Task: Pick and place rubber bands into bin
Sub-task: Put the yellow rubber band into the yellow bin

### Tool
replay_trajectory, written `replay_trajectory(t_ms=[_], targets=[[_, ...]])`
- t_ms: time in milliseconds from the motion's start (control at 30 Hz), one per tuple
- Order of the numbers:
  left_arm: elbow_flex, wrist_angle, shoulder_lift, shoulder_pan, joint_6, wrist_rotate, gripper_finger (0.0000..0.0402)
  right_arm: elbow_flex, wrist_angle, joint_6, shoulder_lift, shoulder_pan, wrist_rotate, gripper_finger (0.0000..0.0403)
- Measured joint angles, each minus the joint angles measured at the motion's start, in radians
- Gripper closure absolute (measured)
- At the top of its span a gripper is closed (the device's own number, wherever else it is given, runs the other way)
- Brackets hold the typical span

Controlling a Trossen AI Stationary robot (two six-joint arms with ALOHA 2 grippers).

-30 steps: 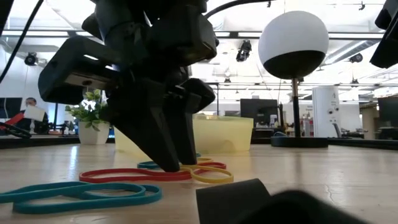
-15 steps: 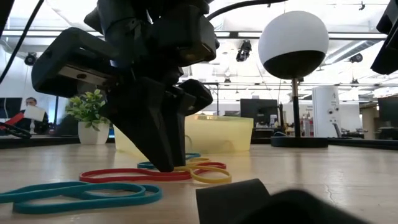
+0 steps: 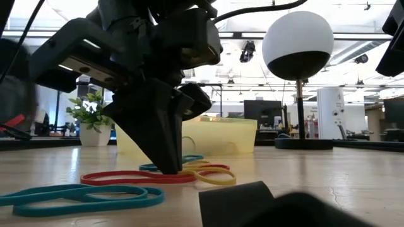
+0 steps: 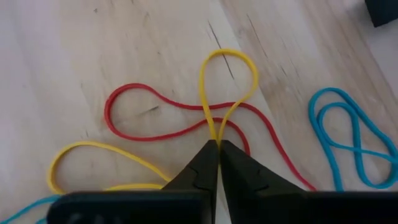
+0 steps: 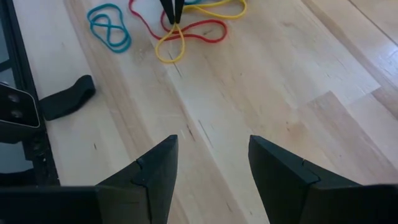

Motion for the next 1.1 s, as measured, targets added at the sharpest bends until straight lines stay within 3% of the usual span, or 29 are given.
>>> replay_trajectory(t_ms=[567, 833, 1100], targets=[[0.073, 0.034, -0.127, 0.011, -0.008, -0.077, 0.0401, -0.001, -0.001, 0.021, 0.0, 0.003, -0.003, 0.0221], [0.066, 0.02, -0.254, 0.04, -0.008, -0.212, 0.0401, -0.018, -0.004, 0.021, 0.0, 0.003, -0.002, 0.0221], [0.057, -0.083, -0.379, 0.142, 0.029, -0.31, 0.0401, -0.026, -0.003, 0.018, 0.0, 0.0, 0.002, 0.0221]])
